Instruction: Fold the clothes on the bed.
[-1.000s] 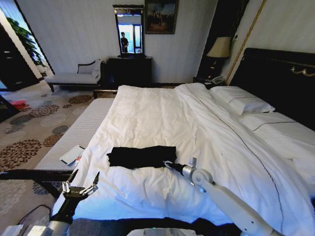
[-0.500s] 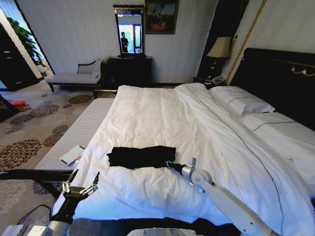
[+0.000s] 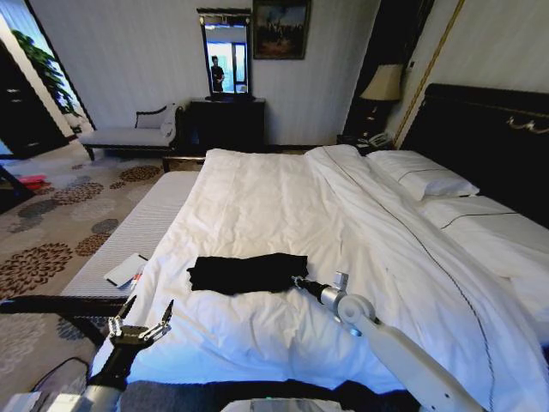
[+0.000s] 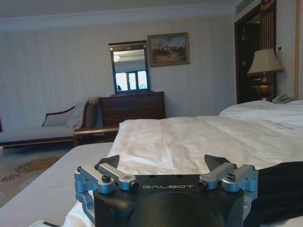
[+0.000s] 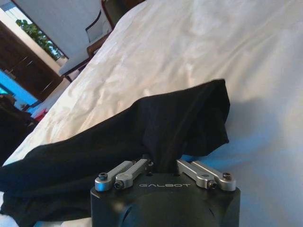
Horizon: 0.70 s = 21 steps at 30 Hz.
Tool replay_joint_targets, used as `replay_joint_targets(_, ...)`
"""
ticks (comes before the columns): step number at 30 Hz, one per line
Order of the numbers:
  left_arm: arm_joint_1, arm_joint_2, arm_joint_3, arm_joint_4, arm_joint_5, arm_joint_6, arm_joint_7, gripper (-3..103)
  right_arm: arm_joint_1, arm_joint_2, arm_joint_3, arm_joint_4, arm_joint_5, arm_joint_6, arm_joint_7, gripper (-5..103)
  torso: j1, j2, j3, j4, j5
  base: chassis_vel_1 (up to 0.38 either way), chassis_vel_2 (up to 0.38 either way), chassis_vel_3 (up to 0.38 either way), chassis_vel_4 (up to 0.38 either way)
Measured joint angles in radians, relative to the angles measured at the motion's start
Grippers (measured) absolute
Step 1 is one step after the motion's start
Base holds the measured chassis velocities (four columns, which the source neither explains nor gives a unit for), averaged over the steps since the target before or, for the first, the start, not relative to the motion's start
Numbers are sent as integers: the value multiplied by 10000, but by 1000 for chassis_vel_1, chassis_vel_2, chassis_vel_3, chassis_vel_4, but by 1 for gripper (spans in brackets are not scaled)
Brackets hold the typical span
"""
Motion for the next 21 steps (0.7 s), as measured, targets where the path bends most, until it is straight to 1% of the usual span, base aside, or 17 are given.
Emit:
replay_joint_targets(1, 0, 0, 0, 0, 0, 0, 0, 100, 0, 0, 0, 0, 0, 0, 0, 7, 0, 0, 0, 0, 0, 0, 0, 0, 0)
replay_joint_targets(6, 0, 0, 0, 0, 0, 0, 0, 100, -486, -186, 732, 266, -61, 32, 7, 7, 0, 0, 0, -2, 0, 0, 0, 0, 0)
replay_joint_targets(10, 0, 0, 0, 0, 0, 0, 1, 100, -972, -558, 1564, 634, -43, 33, 5, 7, 1, 0, 0, -2, 0, 0, 0, 0, 0)
replay_joint_targets(11, 0, 0, 0, 0, 0, 0, 1, 100, -972, -558, 1564, 634, -43, 33, 5, 7, 1, 0, 0, -2, 0, 0, 0, 0, 0)
replay_joint_targets(13, 0, 1, 0, 0, 0, 0, 1, 100, -1231, -805, 2048, 816, -4, 9, -9, 7, 0, 0, 0, -2, 0, 0, 0, 0, 0)
replay_joint_targets(14, 0, 1, 0, 0, 0, 0, 1, 100, -1231, -805, 2048, 816, -4, 9, -9, 7, 0, 0, 0, -2, 0, 0, 0, 0, 0)
replay_joint_targets(17, 0, 1, 0, 0, 0, 0, 0, 100, -1603, -1222, 2840, 961, -47, -63, -75, 7, 0, 0, 0, -2, -1, 0, 0, 0, 0)
replay_joint_targets(21, 0, 1, 0, 0, 0, 0, 1, 100, -1738, -1465, 3067, 1040, -283, -67, -204, 7, 0, 0, -1, -4, -1, 0, 0, 0, 0)
